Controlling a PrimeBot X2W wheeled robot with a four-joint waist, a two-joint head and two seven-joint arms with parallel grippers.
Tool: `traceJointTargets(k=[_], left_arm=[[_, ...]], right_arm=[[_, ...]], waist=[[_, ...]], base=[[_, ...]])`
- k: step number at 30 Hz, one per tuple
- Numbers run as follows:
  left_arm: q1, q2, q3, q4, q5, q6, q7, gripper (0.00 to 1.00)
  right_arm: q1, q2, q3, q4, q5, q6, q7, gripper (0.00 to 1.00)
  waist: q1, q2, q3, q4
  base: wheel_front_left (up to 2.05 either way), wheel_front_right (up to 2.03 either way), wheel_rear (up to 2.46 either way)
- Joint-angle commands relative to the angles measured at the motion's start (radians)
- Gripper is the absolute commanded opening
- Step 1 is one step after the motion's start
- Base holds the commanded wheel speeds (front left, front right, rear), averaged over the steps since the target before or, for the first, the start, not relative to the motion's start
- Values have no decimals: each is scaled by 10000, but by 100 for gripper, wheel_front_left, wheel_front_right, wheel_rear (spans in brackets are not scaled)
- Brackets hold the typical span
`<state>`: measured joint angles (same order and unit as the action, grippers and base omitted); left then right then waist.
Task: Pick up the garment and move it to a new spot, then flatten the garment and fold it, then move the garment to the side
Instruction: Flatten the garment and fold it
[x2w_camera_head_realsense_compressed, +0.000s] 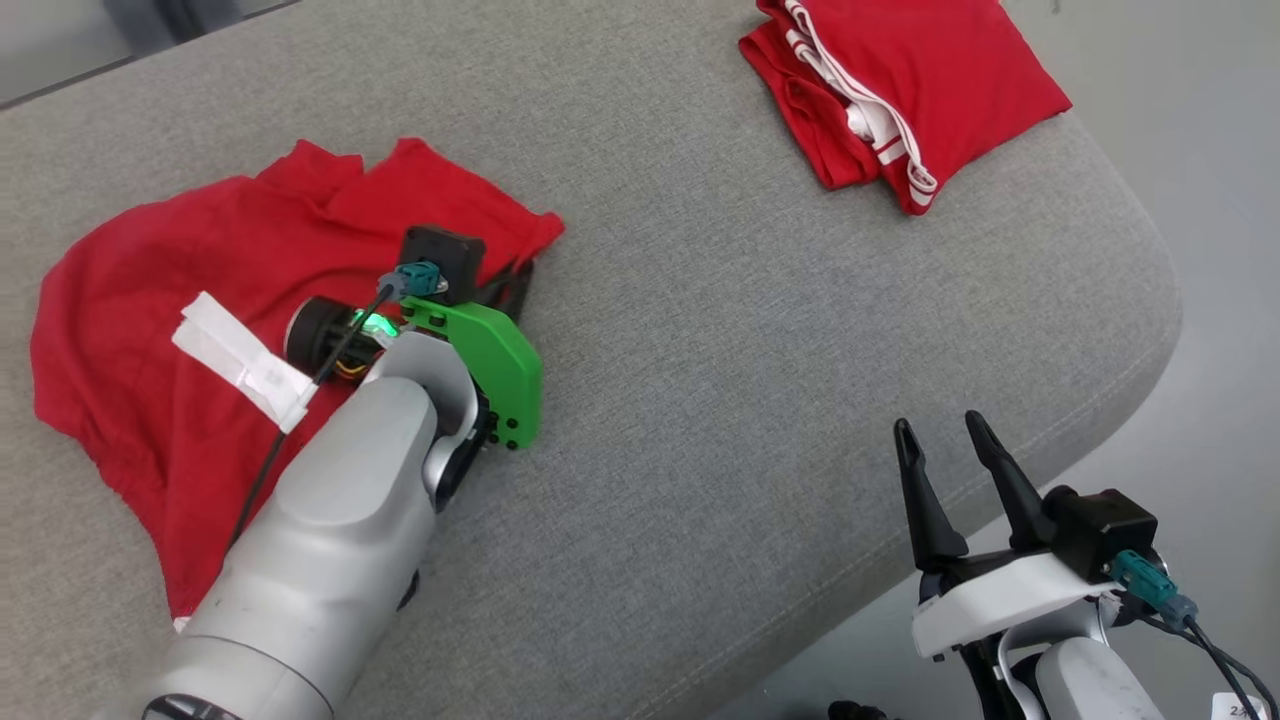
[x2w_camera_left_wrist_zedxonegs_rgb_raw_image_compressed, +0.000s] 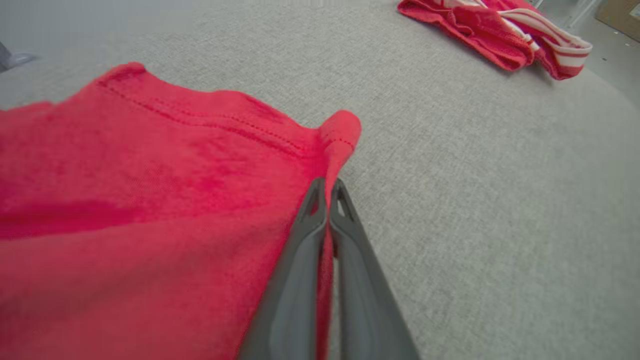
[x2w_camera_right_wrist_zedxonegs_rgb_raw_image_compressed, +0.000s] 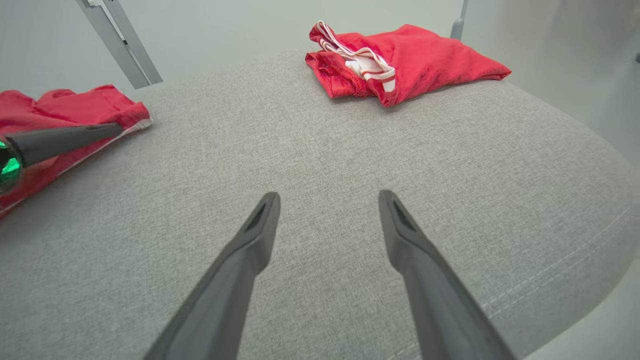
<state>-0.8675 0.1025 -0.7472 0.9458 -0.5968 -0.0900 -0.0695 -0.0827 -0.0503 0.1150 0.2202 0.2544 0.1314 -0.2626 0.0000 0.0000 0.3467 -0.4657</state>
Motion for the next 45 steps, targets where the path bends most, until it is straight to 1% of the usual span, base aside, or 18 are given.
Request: traceJointTargets(k=[1,5,8,10,11,12,13,14,15,21,27,29,33,35,38,42,43,45], left_arm=[[188,-4,-5,-216,-168,-129,155,0],[689,-69,-173,-1295,-911,-352,919,0],[1209,-72,-524,-2418,-1820,-413,1996,0],[1519,109,-957,-3346,-2518,-419,2825,0],[1658,369,-1124,-3795,-2875,-413,3238,0],[1738,662,-1254,-4126,-3102,-408,3502,18],[1771,864,-1343,-4354,-3193,-397,3576,27],[1756,982,-1327,-4394,-3135,-398,3431,45],[1661,1086,-1357,-4351,-2894,-375,3230,100],[1349,1110,-1211,-3554,-2404,-25,2251,100],[1048,966,-991,-3128,-2498,-117,1617,100],[963,976,-884,-3075,-2544,-53,1510,100],[607,1203,-835,-2880,-2088,401,1137,100],[526,1235,-926,-2725,-1910,514,1076,100],[409,1262,-1214,-2438,-1663,481,1348,100],[262,1396,-1569,-1950,-1283,675,1566,100],[249,1407,-1623,-1842,-1229,705,1612,94],[187,1414,-1726,-1671,-1139,669,1687,38]], right_arm=[[121,-3,-51,21,-73,-16,-29,100],[136,-8,-118,81,-223,-18,-29,100],[75,-6,-82,106,-232,-18,-29,100],[41,-6,-61,108,-225,-16,-29,100],[36,-6,-42,96,-223,-18,-29,100],[41,-6,-15,86,-226,-18,-29,100],[41,-3,18,79,-226,-18,-29,100],[41,-5,36,79,-220,-18,-29,100],[32,-6,57,81,-197,-16,-29,100],[-26,-5,102,154,-105,-18,-29,100],[24,-6,62,186,-49,-18,-29,100],[51,-5,37,197,-54,-18,-29,100],[34,-6,78,191,-24,-18,-29,100],[18,-6,105,182,-10,-16,-29,100],[5,-6,159,169,-13,-18,-29,100],[-23,-6,192,202,-41,-16,-29,100],[-27,-6,191,205,-36,-18,-29,100],[-34,-5,208,217,-35,-18,-29,100]], waist=[[0,0,-191,217],[0,0,-389,409],[0,0,-455,429],[0,0,-463,421],[0,0,-454,413],[0,0,-434,395],[0,0,-407,370],[0,0,-383,353],[0,0,-347,322],[0,0,-250,152],[0,0,-300,112],[0,0,-332,130],[0,0,-346,169],[0,0,-340,173],[0,0,-333,168],[0,0,-312,119],[0,0,-305,111],[0,0,-287,96]], base=[[0,0,0],[0,0,0],[0,0,0],[0,0,0],[0,0,0],[0,0,0],[0,0,0],[0,0,0],[0,0,0],[0,0,0],[0,0,0],[0,0,0],[0,0,0],[0,0,0],[0,0,0],[0,0,0],[0,0,0],[0,0,0]])
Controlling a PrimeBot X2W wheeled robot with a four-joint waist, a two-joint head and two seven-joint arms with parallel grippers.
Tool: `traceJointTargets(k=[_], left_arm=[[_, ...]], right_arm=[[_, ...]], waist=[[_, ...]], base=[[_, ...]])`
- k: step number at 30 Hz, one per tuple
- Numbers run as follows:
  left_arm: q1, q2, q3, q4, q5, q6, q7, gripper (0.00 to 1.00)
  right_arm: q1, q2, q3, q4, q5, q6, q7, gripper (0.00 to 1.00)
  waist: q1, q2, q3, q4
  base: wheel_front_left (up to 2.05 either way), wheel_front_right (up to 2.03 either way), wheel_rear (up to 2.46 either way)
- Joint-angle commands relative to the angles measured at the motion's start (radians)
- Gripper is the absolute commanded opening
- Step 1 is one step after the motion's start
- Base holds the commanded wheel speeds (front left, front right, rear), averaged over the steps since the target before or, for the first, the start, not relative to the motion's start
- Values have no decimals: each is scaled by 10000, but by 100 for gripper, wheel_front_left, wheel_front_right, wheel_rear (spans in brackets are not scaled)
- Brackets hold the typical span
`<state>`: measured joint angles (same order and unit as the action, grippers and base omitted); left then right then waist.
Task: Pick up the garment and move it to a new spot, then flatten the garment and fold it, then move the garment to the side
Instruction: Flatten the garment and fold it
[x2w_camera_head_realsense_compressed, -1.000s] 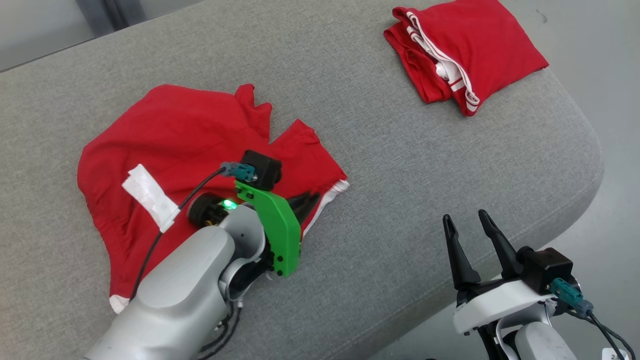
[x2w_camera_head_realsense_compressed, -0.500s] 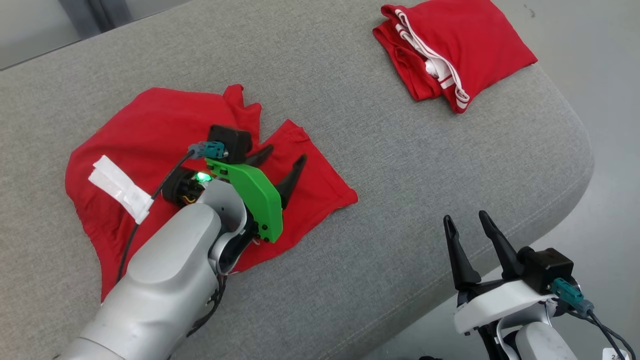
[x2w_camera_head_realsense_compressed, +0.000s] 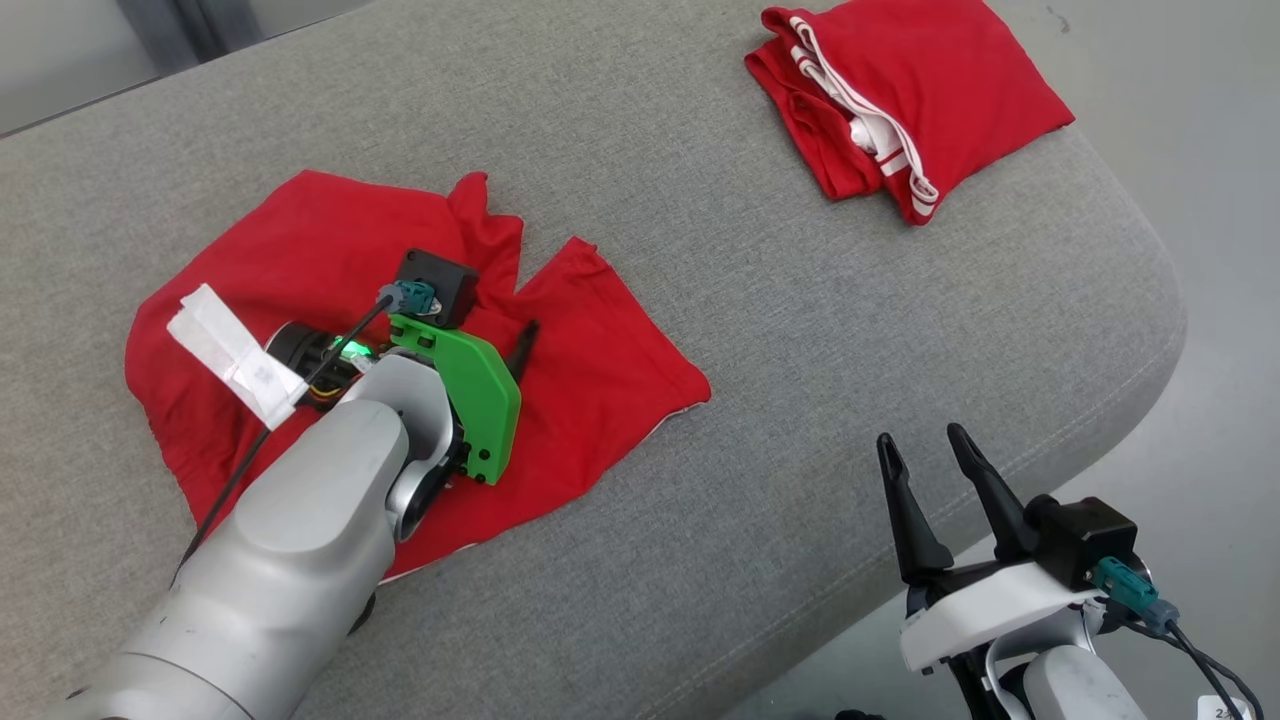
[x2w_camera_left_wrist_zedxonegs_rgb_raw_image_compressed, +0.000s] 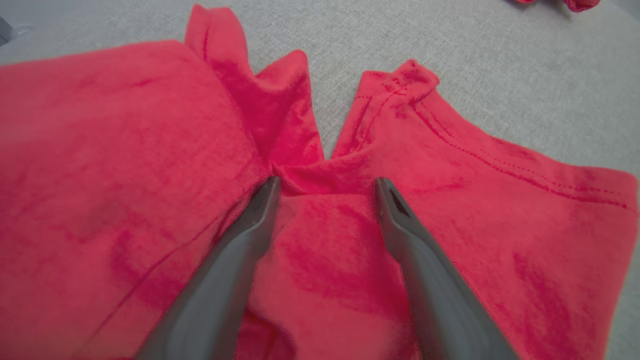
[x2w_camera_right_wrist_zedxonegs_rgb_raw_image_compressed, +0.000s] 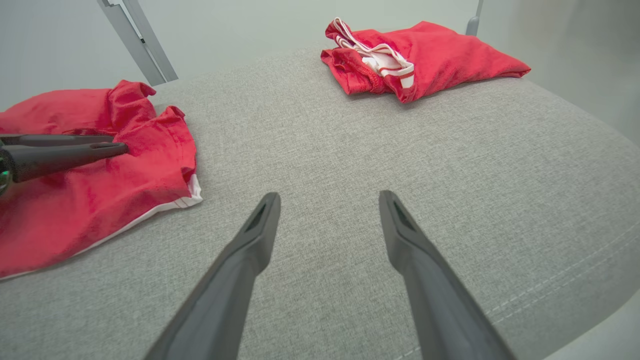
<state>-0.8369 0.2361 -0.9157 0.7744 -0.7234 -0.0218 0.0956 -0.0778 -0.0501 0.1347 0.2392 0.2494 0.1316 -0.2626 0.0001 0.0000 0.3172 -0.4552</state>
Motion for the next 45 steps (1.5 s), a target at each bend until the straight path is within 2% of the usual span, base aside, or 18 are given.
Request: traceJointTargets(k=[1,8,16,23,24,25,28,33,37,40,45], left_arm=[[-134,75,-88,135,114,-85,75,0],[-172,-71,33,319,-103,-278,-262,0],[-618,55,196,597,175,73,-1130,0],[-834,-126,156,1127,321,217,-1828,0],[-821,-165,147,1208,327,213,-1917,37],[-771,-218,175,1281,300,232,-2068,100],[-591,-334,306,1418,142,195,-2443,100],[-127,-418,1025,686,-213,481,-3459,100],[882,-135,1955,-1048,-87,1015,-3620,100],[2553,163,2767,-2849,356,1602,-3599,100],[5199,468,3802,-4867,1048,2193,-3605,100]], right_arm=[[-85,-8,17,36,25,-20,-29,100],[-18,-7,-44,50,68,-18,-29,100],[-131,-8,26,8,134,-18,-29,100],[-109,-8,29,43,142,-18,-29,100],[-110,-8,28,61,134,-20,-29,100],[-102,-10,2,71,114,-20,-29,100],[-29,-8,-136,6,-71,-20,-29,100],[192,-13,-709,-320,-599,-18,-29,100],[389,-14,-1167,-695,-1060,-18,-29,100],[499,-11,-1443,-987,-1311,-20,-29,100],[767,-24,-1788,-1092,-1614,-20,-29,100]], waist=[[-1,0,14,-20],[-1,0,19,4],[-1,0,122,27],[-1,0,176,-4],[-1,0,161,-6],[-1,0,118,10],[-1,0,-68,131],[-1,0,-730,681],[-1,0,-1380,1310],[-1,0,-1813,1851],[-1,0,-2369,2730]], base=[[0,0,0],[0,0,0],[0,0,0],[0,0,0],[0,0,0],[0,0,0],[0,0,0],[0,0,0],[0,0,0],[0,0,0],[0,0,0]])
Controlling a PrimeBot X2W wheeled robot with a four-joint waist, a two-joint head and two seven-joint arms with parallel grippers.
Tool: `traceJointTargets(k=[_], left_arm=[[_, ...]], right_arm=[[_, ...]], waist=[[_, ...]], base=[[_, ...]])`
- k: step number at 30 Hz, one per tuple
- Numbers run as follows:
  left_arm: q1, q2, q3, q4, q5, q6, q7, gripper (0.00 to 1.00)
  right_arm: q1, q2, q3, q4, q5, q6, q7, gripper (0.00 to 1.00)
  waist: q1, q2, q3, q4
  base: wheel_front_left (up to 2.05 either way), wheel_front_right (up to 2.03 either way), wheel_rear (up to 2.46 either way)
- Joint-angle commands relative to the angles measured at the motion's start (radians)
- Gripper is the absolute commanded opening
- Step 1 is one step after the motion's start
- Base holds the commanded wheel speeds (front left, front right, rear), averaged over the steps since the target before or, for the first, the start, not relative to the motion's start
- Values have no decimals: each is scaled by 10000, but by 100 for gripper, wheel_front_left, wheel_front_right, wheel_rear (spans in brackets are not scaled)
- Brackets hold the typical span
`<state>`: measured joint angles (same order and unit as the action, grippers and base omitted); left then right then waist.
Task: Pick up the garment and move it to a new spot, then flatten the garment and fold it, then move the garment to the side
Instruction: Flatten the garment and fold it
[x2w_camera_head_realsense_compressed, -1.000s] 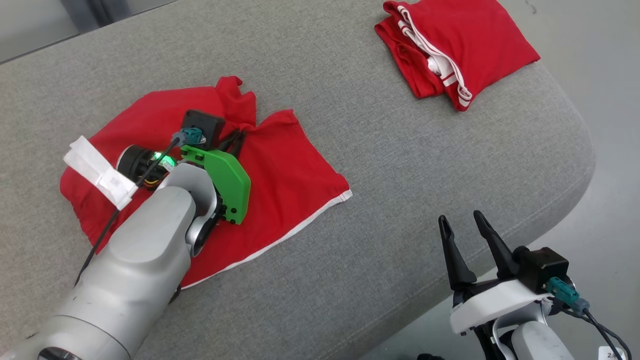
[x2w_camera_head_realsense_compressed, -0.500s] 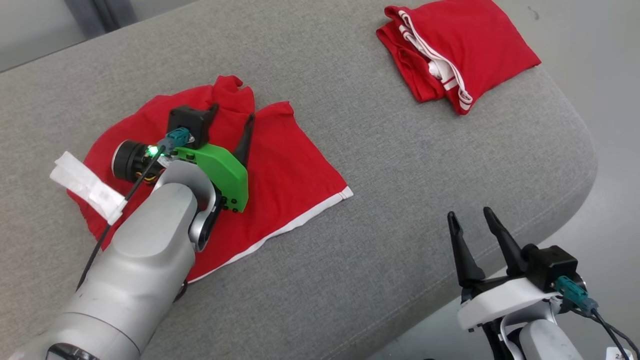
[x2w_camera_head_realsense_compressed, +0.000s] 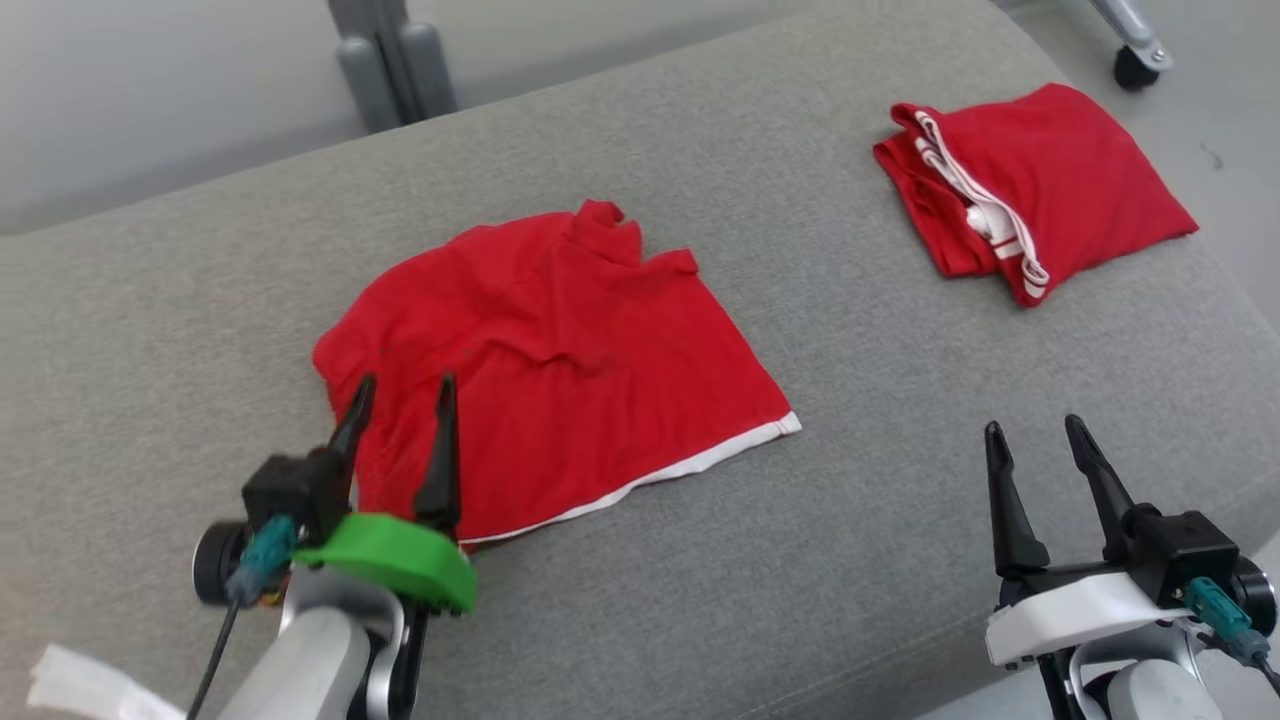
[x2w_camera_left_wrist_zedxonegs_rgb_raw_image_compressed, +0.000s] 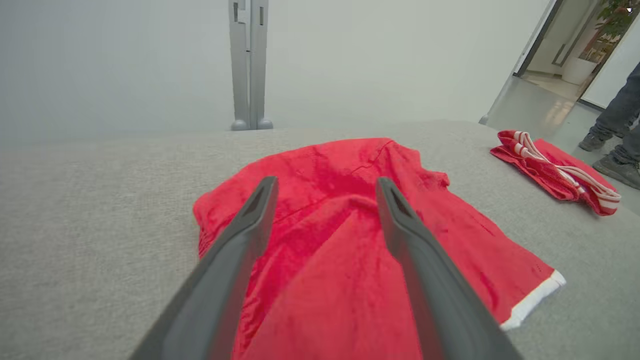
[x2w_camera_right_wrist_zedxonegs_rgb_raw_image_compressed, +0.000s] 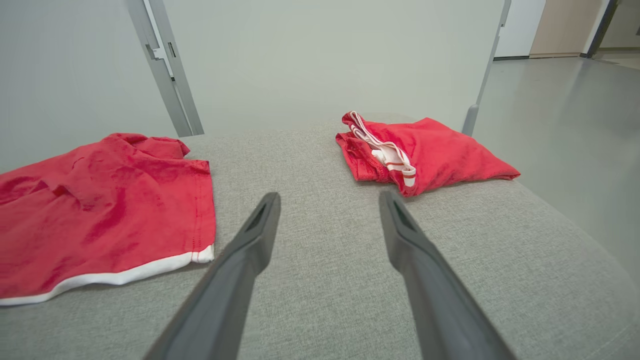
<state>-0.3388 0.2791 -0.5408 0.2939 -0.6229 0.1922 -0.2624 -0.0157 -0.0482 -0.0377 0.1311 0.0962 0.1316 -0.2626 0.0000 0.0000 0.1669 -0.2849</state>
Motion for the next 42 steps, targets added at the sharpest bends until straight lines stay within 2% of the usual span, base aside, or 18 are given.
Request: traceJointTargets(k=[1,6,10,15,23,27,31,36,38,40,42], left_arm=[[772,74,353,-374,221,135,-24,100],[2779,-178,1579,-1151,1046,27,-13,100],[4118,-764,2708,-1445,1709,-303,-13,100],[5271,-1595,3785,-1500,2527,-1195,-14,100],[5843,-2168,5042,-1597,3580,-2325,-14,100],[5829,-2236,5301,-1614,3782,-2659,-15,100],[5750,-2279,5416,-1602,3894,-2814,-15,100],[5455,-2284,5148,-1489,3278,-2914,-15,100],[5210,-2284,4796,-1145,3062,-2974,-15,100],[4832,-2285,4383,-589,2842,-3018,80,100],[4327,-2267,4039,-92,2419,-3062,609,100]], right_arm=[[206,-32,-70,19,-133,-18,-29,100],[530,-40,-194,234,-217,-20,-29,100],[771,-35,-250,514,-237,-20,-29,100],[1024,-32,-276,957,-80,-20,-29,100],[954,-31,85,1370,-106,-18,-29,100],[857,-37,222,1401,-133,-20,-29,100],[805,-35,362,1380,-152,-20,-29,100],[422,-34,287,1427,597,-18,-29,100],[96,-34,259,1776,487,-18,-5,100],[-456,-39,310,2206,231,-18,503,100],[-1031,-58,130,2613,69,-20,1367,100]], waist=[[0,0,-947,1222],[0,0,-1291,2024],[0,0,-1554,2529],[0,0,-1809,2962],[0,0,-2009,3154],[0,0,-2034,3129],[0,0,-2024,3045],[0,0,-1854,2841],[0,0,-1741,2764],[0,0,-1630,2698],[0,0,-1434,2645]], base=[[0,0,0],[0,0,0],[0,0,0],[0,0,0],[0,0,0],[0,0,0],[0,0,0],[0,0,0],[0,0,0],[0,0,0],[0,0,0]])
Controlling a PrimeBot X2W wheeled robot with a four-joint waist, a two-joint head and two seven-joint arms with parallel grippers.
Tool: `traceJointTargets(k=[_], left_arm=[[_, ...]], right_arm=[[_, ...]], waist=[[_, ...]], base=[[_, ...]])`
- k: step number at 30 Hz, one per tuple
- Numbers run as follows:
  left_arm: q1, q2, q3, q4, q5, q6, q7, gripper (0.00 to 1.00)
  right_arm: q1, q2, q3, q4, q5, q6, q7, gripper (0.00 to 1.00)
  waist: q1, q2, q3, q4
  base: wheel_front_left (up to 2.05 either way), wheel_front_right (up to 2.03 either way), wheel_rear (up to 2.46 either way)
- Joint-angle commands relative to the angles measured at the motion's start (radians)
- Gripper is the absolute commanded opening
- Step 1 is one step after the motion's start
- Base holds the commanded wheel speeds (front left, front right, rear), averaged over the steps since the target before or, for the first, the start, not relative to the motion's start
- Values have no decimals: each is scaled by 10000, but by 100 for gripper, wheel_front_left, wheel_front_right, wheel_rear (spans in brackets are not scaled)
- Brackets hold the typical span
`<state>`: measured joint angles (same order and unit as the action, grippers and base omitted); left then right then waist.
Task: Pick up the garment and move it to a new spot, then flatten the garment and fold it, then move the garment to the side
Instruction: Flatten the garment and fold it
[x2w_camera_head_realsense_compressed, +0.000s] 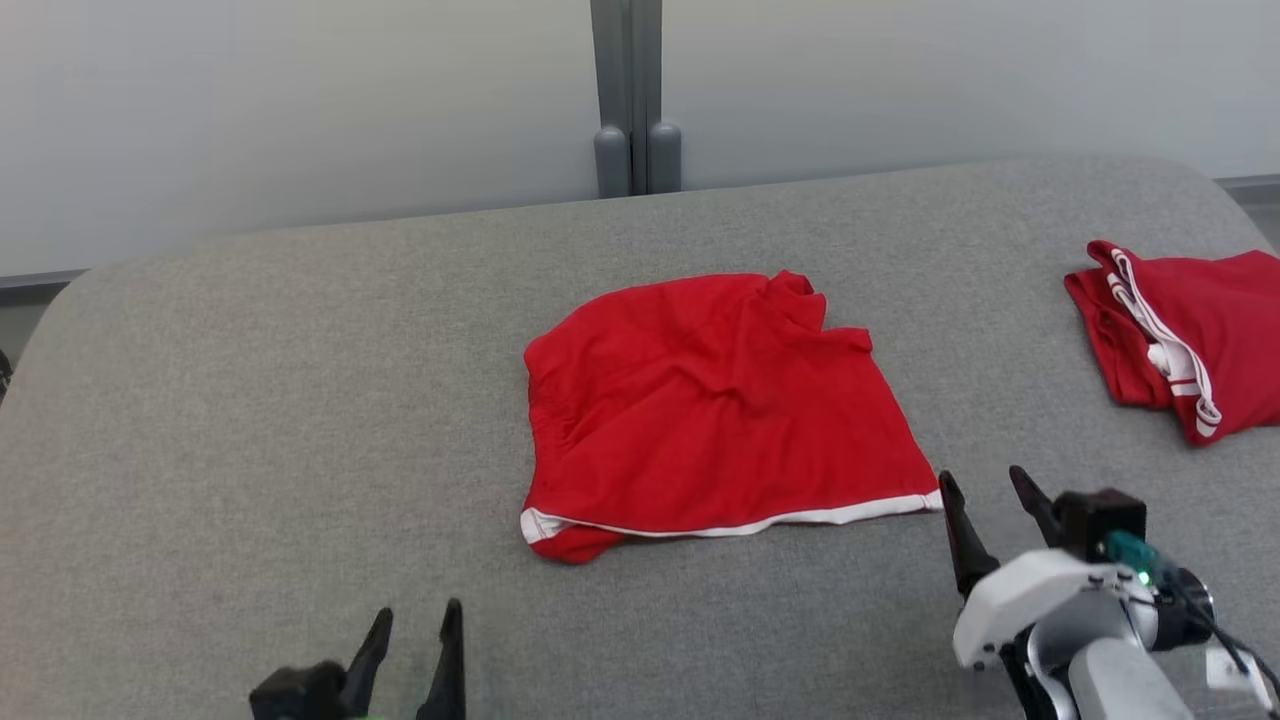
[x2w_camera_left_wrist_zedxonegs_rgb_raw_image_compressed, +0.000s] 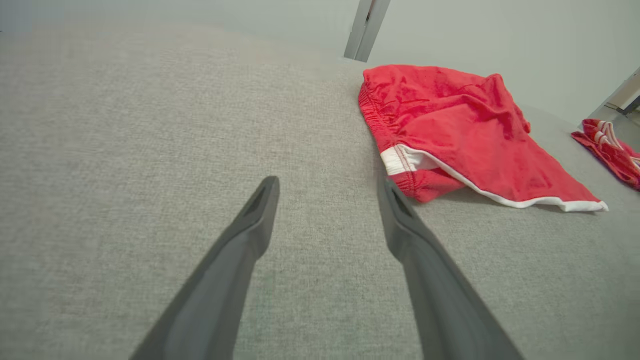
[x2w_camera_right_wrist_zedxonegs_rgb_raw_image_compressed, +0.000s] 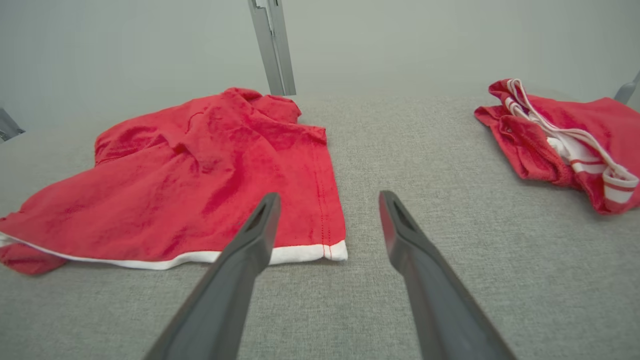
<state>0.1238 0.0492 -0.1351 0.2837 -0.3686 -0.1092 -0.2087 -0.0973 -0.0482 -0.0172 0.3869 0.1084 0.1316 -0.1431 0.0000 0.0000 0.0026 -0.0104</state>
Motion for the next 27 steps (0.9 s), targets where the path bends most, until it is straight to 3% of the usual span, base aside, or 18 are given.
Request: traceJointTargets(k=[1,5,9,18,27], left_arm=[[-570,32,-167,158,-333,-58,305,100],[-1620,28,-619,727,-882,-131,1351,100],[-2400,36,-944,1115,-1444,-177,2352,100],[-3172,220,-1253,1386,-2367,-219,3463,100],[-3556,212,-1639,1442,-3499,-230,3737,100]], right_arm=[[-438,-49,-70,251,-147,-20,630,100],[-1377,-88,-129,999,-524,-20,2342,100],[-1967,-54,-52,1617,-808,-20,3212,100],[-2529,-34,310,2388,-443,-20,3269,100],[-2863,-31,509,2743,-90,-20,3054,100]], waist=[[0,0,310,-111],[0,0,706,-132],[0,0,1045,-153],[0,0,1506,-211],[0,0,1838,-306]], base=[[0,0,0],[0,0,0],[0,0,0],[0,0,0],[0,0,0]])
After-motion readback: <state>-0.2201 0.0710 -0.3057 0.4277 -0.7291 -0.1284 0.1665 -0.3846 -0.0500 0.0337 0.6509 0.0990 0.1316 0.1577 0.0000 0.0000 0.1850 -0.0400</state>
